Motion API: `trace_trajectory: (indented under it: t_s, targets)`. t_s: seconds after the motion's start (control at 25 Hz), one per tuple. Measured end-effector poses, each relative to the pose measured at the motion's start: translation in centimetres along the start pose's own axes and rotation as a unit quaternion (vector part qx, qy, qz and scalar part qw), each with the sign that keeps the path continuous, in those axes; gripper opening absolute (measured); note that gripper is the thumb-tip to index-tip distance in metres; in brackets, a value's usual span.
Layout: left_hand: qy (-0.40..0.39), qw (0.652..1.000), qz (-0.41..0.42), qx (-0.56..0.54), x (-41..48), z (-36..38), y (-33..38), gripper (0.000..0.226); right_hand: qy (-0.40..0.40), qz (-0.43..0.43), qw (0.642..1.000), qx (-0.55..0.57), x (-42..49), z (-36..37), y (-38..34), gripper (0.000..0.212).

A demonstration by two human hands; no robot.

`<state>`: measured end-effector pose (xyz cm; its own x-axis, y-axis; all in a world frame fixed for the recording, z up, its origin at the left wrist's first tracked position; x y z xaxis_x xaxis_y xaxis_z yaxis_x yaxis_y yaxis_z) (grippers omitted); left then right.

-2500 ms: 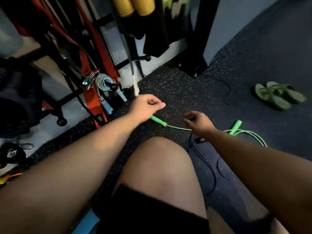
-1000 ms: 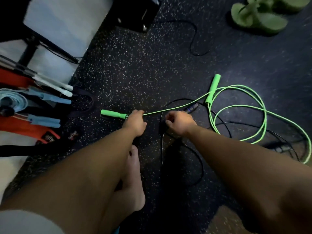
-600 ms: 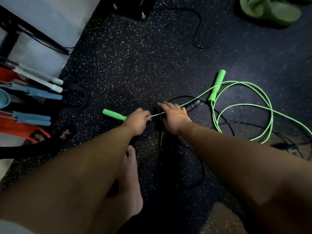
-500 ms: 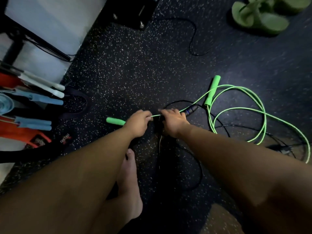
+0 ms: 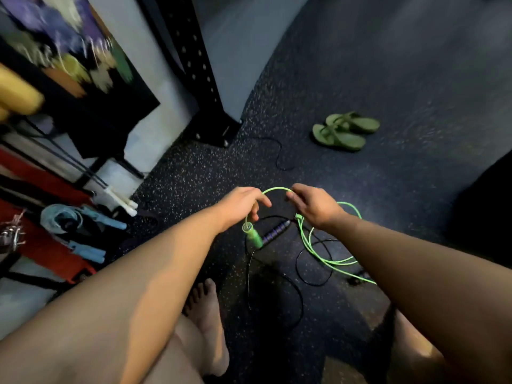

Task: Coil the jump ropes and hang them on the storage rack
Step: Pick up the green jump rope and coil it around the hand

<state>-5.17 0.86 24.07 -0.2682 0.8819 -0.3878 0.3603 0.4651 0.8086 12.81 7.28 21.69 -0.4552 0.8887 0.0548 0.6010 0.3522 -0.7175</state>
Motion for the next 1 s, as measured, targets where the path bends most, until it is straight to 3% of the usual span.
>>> trace_trajectory:
  t_s: [0.2, 0.4, 0.52, 0.6, 0.72, 0.8, 0.88, 1.0]
  targets:
    - [-0.056, 0.994, 0.023, -0.094, -7.3, 1.2, 9.0, 0.041, 0.096, -0.075, 0.990, 0.066, -2.7, -9.8, -7.5, 0.018]
    - [-0.069, 0.957, 0.005, -0.280, -11.9, 2.1, 11.3, 0.031, 0.130, -0.024, 0.972, 0.194, -6.8, -15.9, -7.0, 0.007]
    - [-0.088, 0.958, -0.006, -0.272, -12.8, 3.9, 11.4, 0.033, 0.172, 0.017, 0.956, 0.236, -8.9, -16.4, -5.8, 0.008]
    - [-0.149, 0.955, -0.022, -0.256, -13.5, 5.7, 11.3, 0.037, 0.187, 0.027, 0.951, 0.246, -8.9, -15.9, -5.8, 0.007]
    - [-0.248, 0.923, -0.024, -0.293, -14.2, 7.1, 11.5, 0.041, 0.173, 0.024, 0.952, 0.253, -7.8, -14.6, -5.9, 0.005]
    - [-0.267, 0.890, -0.019, -0.370, -13.5, 6.7, 12.3, 0.044, 0.155, 0.015, 0.957, 0.246, -6.7, -13.8, -5.7, 0.006]
    - [-0.226, 0.870, -0.017, -0.438, -11.7, 5.7, 12.9, 0.044, 0.123, 0.005, 0.972, 0.202, -5.7, -12.5, -5.4, 0.008]
    - [-0.159, 0.891, 0.010, -0.425, -8.7, 4.3, 12.9, 0.043, 0.067, -0.010, 0.995, 0.066, -5.0, -10.3, -5.5, 0.016]
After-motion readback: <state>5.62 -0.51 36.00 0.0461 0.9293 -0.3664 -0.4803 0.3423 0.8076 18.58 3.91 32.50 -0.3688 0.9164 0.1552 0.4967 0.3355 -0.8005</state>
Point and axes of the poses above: each hand's wrist, its own x-axis towards the middle knuckle, its own z-axis out of the palm, y = z × x, the point moved 5 cm from there along x, towards the middle knuckle, and after that the axes turned 12 degrees about y, right-handed, at the moved point
